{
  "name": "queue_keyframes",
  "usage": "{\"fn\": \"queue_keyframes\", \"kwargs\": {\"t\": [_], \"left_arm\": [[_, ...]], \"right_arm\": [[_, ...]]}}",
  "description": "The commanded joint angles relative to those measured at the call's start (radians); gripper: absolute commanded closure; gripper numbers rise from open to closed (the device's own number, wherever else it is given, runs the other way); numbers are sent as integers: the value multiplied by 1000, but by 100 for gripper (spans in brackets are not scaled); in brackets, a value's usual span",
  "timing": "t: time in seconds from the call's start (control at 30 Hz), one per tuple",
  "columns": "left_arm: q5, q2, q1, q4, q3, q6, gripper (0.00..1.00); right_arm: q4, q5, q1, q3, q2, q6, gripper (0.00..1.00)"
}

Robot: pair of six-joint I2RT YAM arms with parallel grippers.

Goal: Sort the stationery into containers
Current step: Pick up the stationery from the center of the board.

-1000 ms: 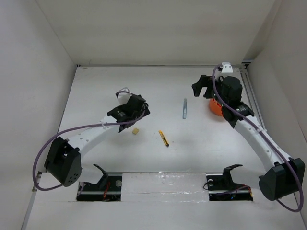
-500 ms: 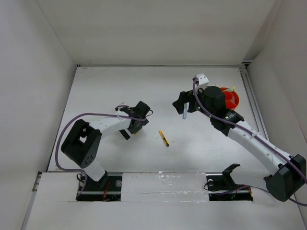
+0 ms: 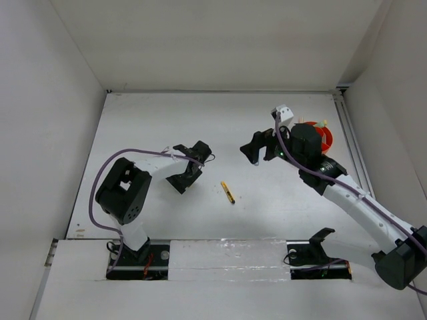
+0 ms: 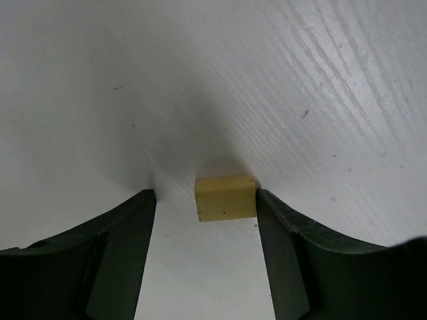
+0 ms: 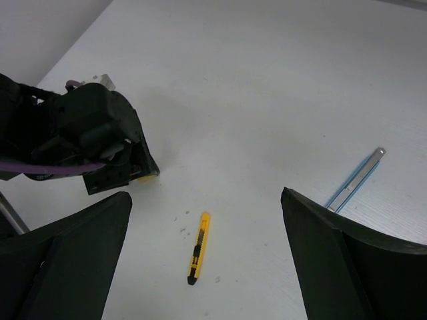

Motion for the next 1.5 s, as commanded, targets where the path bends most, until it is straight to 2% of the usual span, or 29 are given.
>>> {"fn": "queue_keyframes", "kwargs": {"t": [0.0, 0.13, 0.17, 0.3, 0.4, 0.63, 0.77, 0.9, 1.07, 1.2, 1.47], "left_arm": [[-16, 50, -1, -46, 0, -99, 44], [-7, 59, -1, -35, 0, -99, 59], [-7, 69, -1, -35, 0, -99, 72], [-33, 69, -1, -35, 38, -86, 100], [-49, -1, -1, -16, 59, -19, 100], [-88, -204, -1, 92, 150, 126, 100], [-15, -298, -1, 200, 187, 197, 100], [78, -342, -1, 306, 187, 237, 100], [181, -342, -1, 405, 216, 260, 100], [237, -353, -1, 439, 216, 260, 100], [307, -385, -1, 470, 205, 260, 100]], "right_arm": [[43, -55, -6, -6, -22, -12, 0], [52, -68, -25, -15, -31, -12, 0], [52, -68, -25, -15, -31, -12, 0], [72, -78, -36, -24, -13, -12, 0], [103, -117, -65, -71, -13, 2, 0], [293, -213, -108, -173, -12, 80, 0], [464, -236, -85, -219, 2, 186, 0], [679, -197, -39, -277, 13, 298, 0], [766, -36, 76, -251, 68, 318, 0], [871, -35, 95, -207, 195, 339, 2], [1066, -26, 95, -196, 318, 340, 5]]}}
